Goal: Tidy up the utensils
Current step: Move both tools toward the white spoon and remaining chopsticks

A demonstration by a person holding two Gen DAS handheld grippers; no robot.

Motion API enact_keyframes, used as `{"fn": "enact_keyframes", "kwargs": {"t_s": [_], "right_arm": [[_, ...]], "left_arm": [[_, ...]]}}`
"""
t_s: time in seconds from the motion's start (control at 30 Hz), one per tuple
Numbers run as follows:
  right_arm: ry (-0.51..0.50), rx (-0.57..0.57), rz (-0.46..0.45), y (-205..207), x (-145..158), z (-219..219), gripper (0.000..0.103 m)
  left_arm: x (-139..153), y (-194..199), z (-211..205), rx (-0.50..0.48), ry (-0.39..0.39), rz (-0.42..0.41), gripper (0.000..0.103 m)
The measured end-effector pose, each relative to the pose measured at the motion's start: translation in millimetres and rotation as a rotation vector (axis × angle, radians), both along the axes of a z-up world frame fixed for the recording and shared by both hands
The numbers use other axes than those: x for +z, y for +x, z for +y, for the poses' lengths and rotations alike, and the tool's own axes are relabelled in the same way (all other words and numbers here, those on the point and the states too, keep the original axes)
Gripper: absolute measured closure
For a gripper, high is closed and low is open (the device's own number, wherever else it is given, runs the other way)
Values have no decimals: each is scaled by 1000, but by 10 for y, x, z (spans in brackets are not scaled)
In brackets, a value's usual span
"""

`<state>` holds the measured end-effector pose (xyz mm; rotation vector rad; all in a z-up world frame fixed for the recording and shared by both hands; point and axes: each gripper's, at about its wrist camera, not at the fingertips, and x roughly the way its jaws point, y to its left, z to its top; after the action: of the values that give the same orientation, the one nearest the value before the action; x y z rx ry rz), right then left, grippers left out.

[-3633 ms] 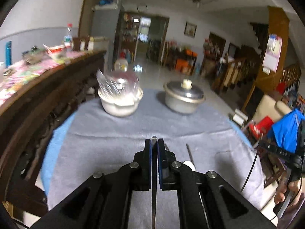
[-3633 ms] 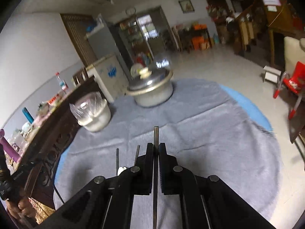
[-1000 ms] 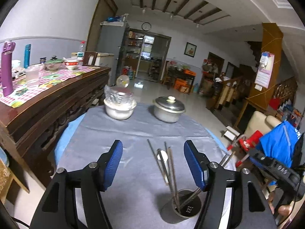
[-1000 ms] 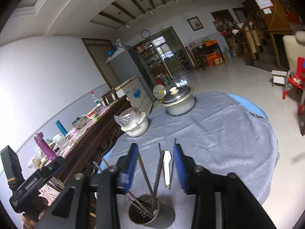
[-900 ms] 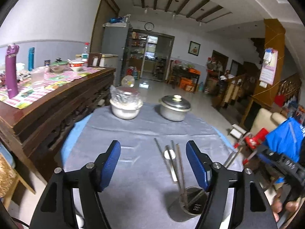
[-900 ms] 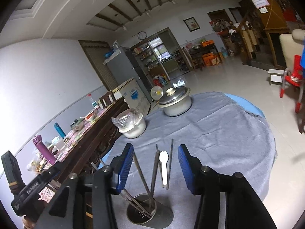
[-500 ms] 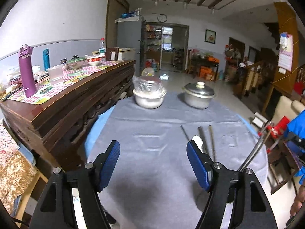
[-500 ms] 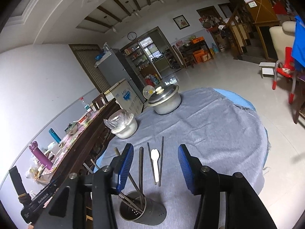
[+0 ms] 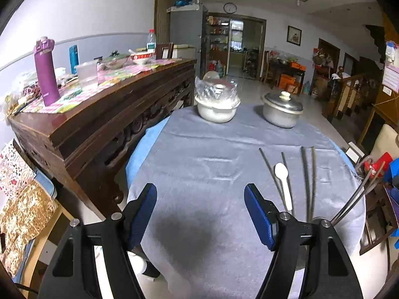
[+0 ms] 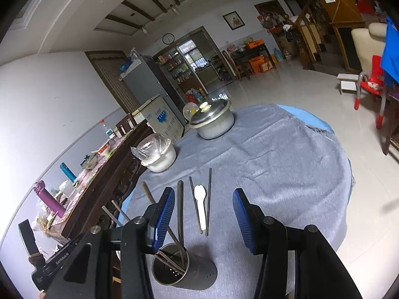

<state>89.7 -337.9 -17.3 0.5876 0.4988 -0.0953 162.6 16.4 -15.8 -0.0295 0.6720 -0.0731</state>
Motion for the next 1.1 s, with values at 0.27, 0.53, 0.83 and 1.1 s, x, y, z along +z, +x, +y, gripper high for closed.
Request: {"fn": "enact_keyframes", "kwargs": {"t_s": [0.27,0.53,0.83,1.1], "right_arm": [[33,-9,49,100,-173,-61,51],[55,-14,91,187,-339,-122,51],[102,-18,148,318,-595,-257,51],[149,-11,195,553,-884,-403,51]], "left_arm": [[-166,122,57,23,-5,61,30],[-321,263,73,37,-7,112,30],[-608,533,94,21,-41,191,30],[-955,969,65,-8,-94,270,30]]}}
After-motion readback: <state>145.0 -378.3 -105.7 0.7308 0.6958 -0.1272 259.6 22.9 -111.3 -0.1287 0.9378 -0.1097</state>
